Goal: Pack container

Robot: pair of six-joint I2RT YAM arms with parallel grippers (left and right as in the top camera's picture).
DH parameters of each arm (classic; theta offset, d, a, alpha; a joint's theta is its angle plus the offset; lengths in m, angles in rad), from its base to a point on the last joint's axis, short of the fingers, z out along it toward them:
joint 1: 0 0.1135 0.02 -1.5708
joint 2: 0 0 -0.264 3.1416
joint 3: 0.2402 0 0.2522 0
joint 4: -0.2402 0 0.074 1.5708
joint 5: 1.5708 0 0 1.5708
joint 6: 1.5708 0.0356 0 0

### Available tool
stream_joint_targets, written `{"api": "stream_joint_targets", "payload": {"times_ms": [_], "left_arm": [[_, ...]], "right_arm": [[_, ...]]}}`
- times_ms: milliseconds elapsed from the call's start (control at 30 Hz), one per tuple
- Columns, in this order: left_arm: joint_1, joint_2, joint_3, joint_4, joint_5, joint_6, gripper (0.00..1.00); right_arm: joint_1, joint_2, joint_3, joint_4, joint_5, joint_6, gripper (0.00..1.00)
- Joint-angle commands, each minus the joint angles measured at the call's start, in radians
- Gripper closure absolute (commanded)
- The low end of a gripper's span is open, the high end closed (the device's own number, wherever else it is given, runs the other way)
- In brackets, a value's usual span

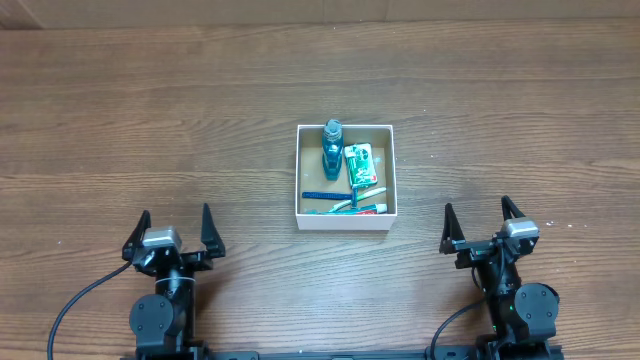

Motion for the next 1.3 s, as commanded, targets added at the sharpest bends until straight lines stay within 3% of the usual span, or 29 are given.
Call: {"api": "stream_joint_targets", "payload": {"times_ms": [0, 100, 1267], "left_arm": [[-0.008, -0.010, -0.003, -0.047, 0.047, -0.022, 0.00], [-0.008, -0.010, -0.003, -0.046, 0.056, -0.076, 0.00], [-0.008, -0.009, -0.003, -0.046, 0.055, -0.076, 0.00]], "right_arm": [[0.005, -0.009, -0.010, 0.006, 0.006, -0.004, 0.00], [0.005, -0.009, -0.010, 0.006, 0.006, -0.004, 0.00], [0.005, -0.009, -0.010, 0.006, 0.006, -0.004, 0.00]]}}
